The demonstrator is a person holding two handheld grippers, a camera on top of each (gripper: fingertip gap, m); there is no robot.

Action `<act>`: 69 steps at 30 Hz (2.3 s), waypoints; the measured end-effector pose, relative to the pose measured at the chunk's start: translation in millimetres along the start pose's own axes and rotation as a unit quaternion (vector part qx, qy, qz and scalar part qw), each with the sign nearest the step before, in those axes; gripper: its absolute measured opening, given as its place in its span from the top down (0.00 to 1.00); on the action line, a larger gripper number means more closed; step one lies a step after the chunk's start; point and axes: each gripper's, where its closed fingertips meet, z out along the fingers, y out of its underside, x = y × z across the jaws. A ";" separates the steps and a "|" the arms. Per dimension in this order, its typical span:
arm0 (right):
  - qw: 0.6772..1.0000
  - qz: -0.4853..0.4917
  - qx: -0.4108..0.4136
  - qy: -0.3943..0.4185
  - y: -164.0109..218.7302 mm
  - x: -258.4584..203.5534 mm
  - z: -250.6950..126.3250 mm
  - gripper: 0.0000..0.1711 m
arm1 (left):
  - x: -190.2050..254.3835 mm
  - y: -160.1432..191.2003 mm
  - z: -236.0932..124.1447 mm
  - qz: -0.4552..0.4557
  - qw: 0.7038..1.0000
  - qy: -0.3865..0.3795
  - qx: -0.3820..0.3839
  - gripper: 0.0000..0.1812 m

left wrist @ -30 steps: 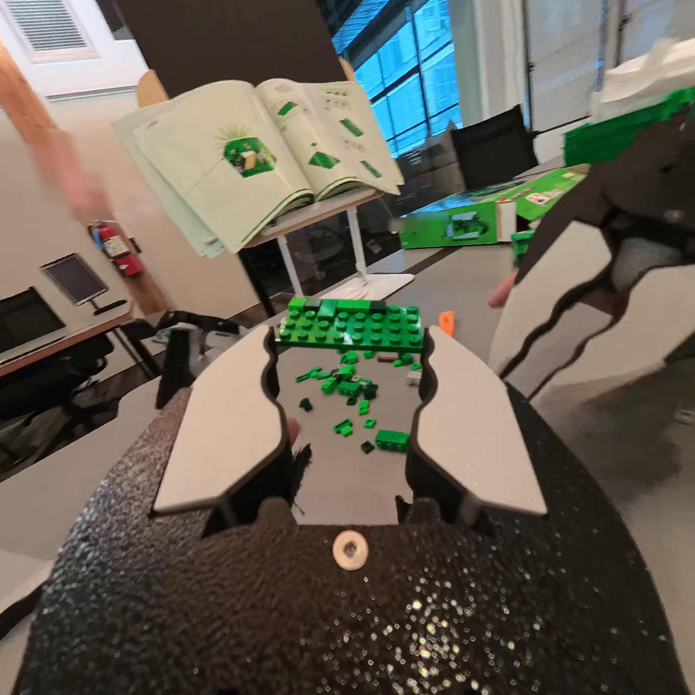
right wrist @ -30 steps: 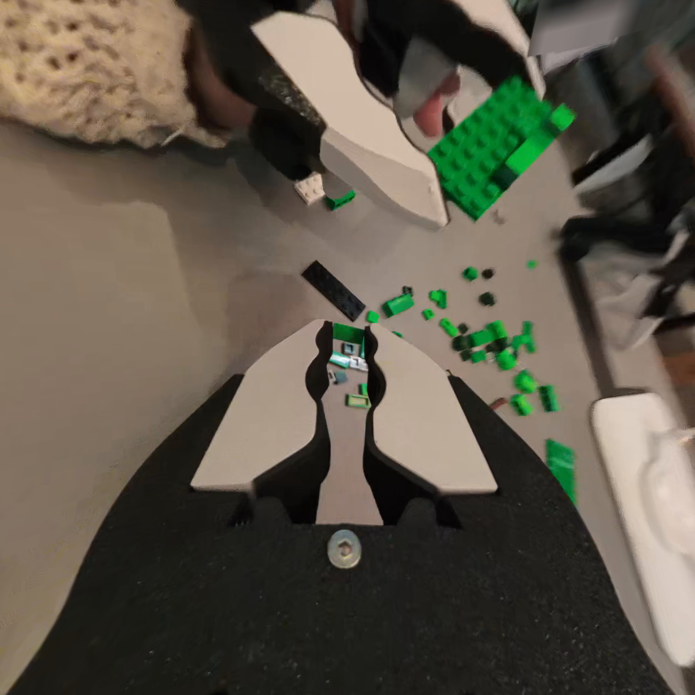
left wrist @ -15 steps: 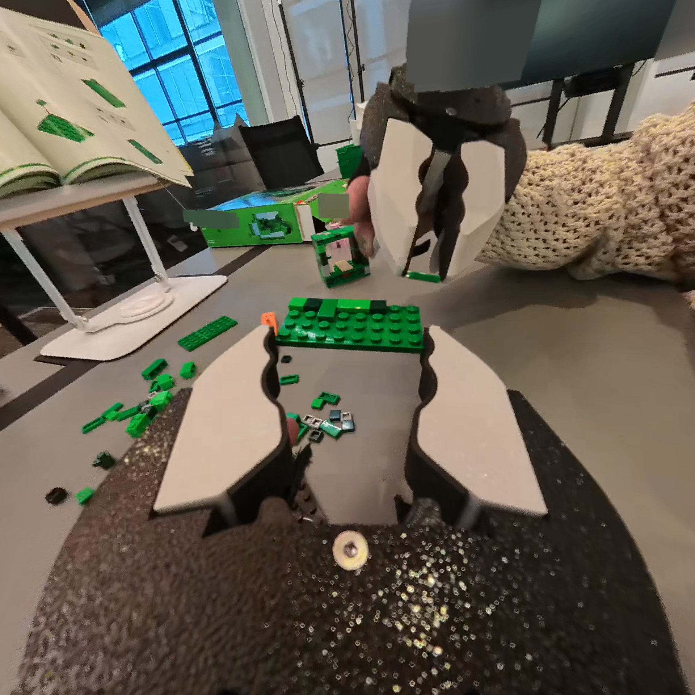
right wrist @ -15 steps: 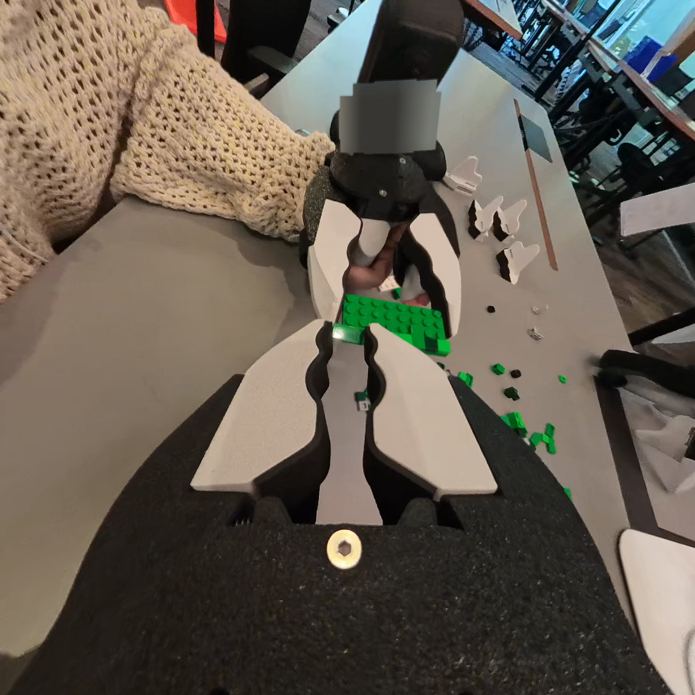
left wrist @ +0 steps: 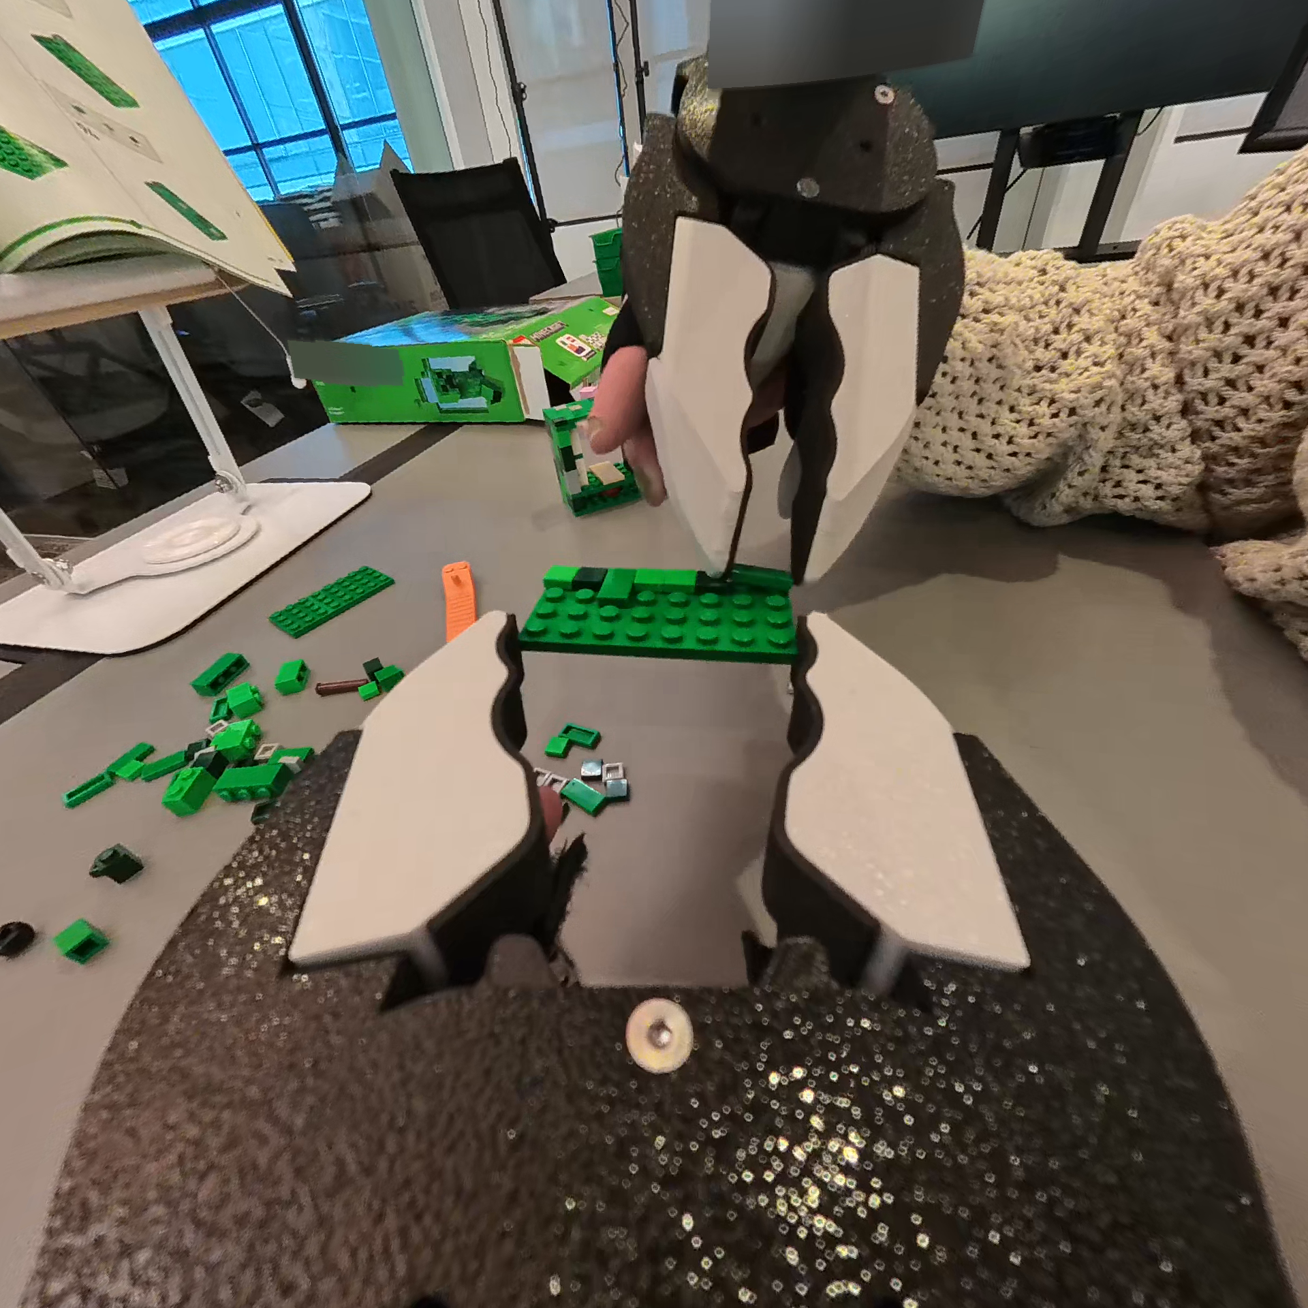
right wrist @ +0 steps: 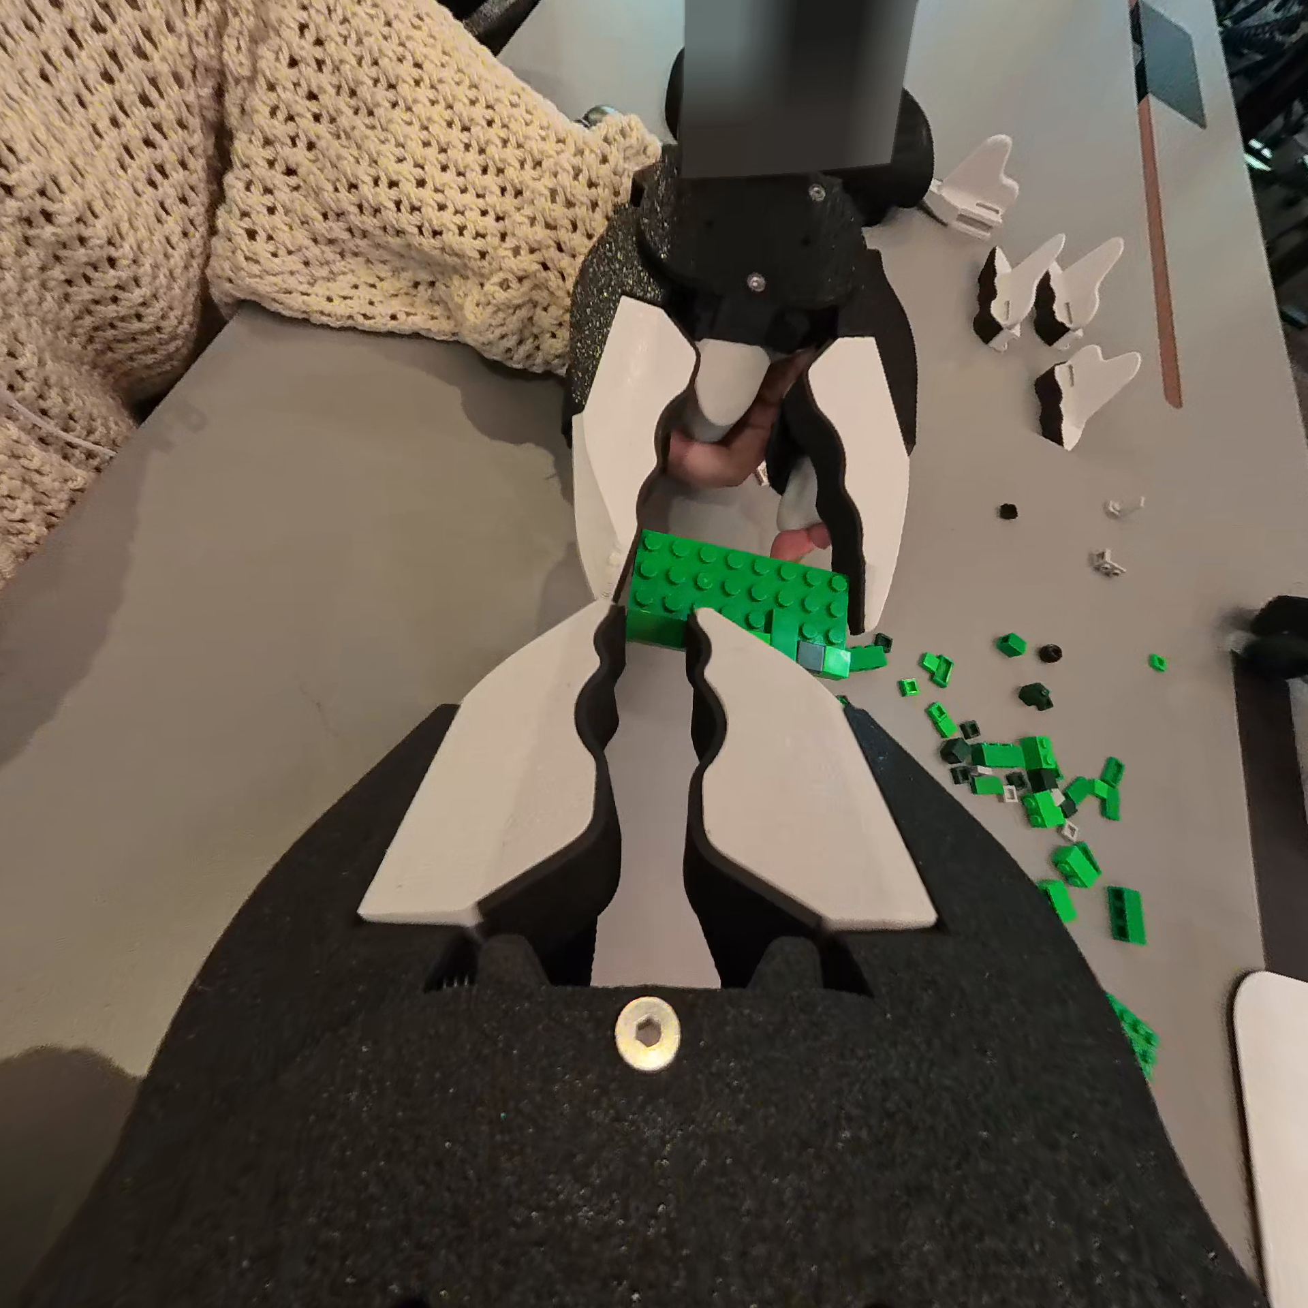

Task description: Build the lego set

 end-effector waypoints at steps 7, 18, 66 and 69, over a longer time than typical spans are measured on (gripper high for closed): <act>1.000 -0.005 -0.005 0.006 -0.2 0.2 1.4 0.91 | 0.2 -0.2 -0.5 -0.002 1.000 0.001 0.000 0.60; 1.000 -0.008 -0.006 0.017 -1.7 1.8 2.5 0.88 | -0.7 -0.8 -1.1 -0.010 1.000 0.000 0.003 0.60; 0.836 -0.385 -0.037 0.388 8.3 51.1 7.1 0.96 | -35.9 12.0 -12.8 0.545 0.790 -0.235 -0.150 0.71; 0.842 -0.382 -0.032 0.380 8.3 48.9 9.2 0.96 | -35.5 -2.4 -15.7 0.561 0.775 -0.262 -0.127 0.94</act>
